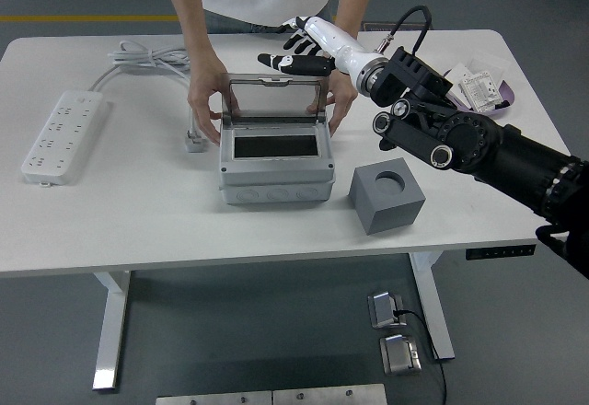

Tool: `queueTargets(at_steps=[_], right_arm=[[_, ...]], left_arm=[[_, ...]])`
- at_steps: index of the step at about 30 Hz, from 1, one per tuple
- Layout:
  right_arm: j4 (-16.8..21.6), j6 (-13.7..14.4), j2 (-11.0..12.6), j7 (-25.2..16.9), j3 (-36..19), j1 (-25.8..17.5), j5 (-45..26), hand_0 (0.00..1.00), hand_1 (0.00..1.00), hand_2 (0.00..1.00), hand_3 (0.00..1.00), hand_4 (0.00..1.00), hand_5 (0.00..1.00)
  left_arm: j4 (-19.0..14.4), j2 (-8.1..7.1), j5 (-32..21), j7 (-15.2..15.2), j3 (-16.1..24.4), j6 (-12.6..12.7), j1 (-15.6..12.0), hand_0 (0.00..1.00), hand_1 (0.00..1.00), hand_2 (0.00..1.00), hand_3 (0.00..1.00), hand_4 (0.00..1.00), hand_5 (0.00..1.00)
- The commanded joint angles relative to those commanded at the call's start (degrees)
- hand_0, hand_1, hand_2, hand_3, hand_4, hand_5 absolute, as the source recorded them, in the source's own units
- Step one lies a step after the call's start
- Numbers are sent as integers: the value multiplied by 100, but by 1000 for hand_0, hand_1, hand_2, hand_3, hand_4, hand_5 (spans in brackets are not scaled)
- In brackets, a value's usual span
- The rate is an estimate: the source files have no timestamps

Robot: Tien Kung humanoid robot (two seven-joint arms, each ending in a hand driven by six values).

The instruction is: Fetch the battery,place it into the box,close the lid of the box

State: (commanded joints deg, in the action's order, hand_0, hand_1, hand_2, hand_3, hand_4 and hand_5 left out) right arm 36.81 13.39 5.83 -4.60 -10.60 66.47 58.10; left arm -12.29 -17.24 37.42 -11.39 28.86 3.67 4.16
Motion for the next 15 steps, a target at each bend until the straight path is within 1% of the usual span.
queueTargets(at_steps=[3,4,8,9,10,15], right_arm=[[-12,44,-64,-60,80,-122,-46,667,674,688,820,891,722],[12,59,-80,-75,105,-174,-44,701,680,686,819,891,729],[212,91,-73,-79,181,-323,35,701,680,686,819,891,729],[305,98,-48,-67,194,-356,90,701,680,686,819,891,729],[407,104,-15,-51,195,-382,158,728,685,686,815,890,735],[945,136,217,40,149,-431,476,726,685,688,813,891,737]], left_arm=[[1,11,17,-1,4,-4,3,632,685,588,583,558,2],[0,14,17,1,-2,-5,4,631,684,587,582,556,2],[2,22,-32,20,-40,0,7,631,684,587,582,556,2],[4,24,-42,24,-42,3,6,631,684,587,582,556,2],[4,26,-54,27,-47,5,2,631,684,586,581,554,2],[8,29,-137,44,-85,18,-24,631,684,586,580,551,2]])
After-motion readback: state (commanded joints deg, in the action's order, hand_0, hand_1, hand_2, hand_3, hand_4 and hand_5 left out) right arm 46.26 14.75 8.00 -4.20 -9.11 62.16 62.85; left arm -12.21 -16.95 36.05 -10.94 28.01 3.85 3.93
